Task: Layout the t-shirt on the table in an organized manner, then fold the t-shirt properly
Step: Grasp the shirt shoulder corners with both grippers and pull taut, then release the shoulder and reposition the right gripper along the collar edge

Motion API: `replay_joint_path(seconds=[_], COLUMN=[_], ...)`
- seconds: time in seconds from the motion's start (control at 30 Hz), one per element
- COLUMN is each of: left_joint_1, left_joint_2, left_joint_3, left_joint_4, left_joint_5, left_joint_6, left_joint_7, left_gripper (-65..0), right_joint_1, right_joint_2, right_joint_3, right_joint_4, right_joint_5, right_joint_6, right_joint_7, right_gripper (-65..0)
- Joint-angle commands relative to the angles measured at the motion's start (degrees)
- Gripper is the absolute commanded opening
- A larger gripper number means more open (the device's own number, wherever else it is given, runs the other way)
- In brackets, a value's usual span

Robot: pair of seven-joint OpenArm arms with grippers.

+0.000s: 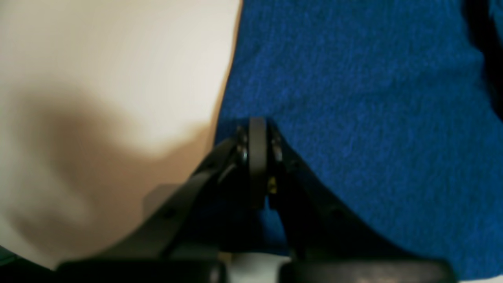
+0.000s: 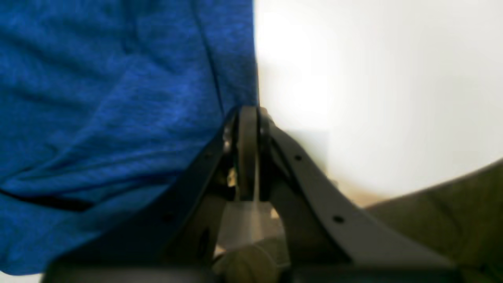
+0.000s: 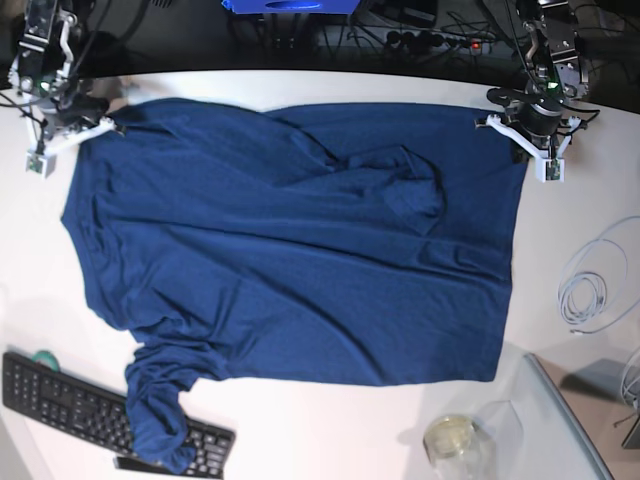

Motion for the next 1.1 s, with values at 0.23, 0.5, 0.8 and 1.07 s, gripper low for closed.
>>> replay_joint_path(seconds=[0.23,0.5,0.8,1.07], left_joint_1=[1.4,4.5,6.3,6.3], left_joint_2=[-0.2,-0.4,-0.3,-0.5], left_joint_3=[-0.2,-0.3,-5.5,-7.9], left_joint_4=[6.1,13.1,12.6,12.6], left_joint_5=[0.6,0.5,0.1,0.5], left_joint_6=[0.1,0.1,0.1,0.1], left_joint_7=[2.0,2.1,2.1,2.1], left_gripper=[-65.0,-65.0,-65.0,-65.0], right_joint_1=[1.6,-6.6,-13.4,-14.9], right_joint_2=[0.3,-2.6,4.6,14.4], right_joint_3=[0.1,-1.4,-17.7,-34.7], right_joint_4=[4.4,15.2,18.8,19.8], right_joint_5=[0.2,0.5,0.0,-10.4], right_joint_6=[0.1,0.8,6.5,6.3], right_joint_7=[-0.7,-0.7,0.0,8.6], right_gripper=[-50.7,-43.5,-43.5,-43.5])
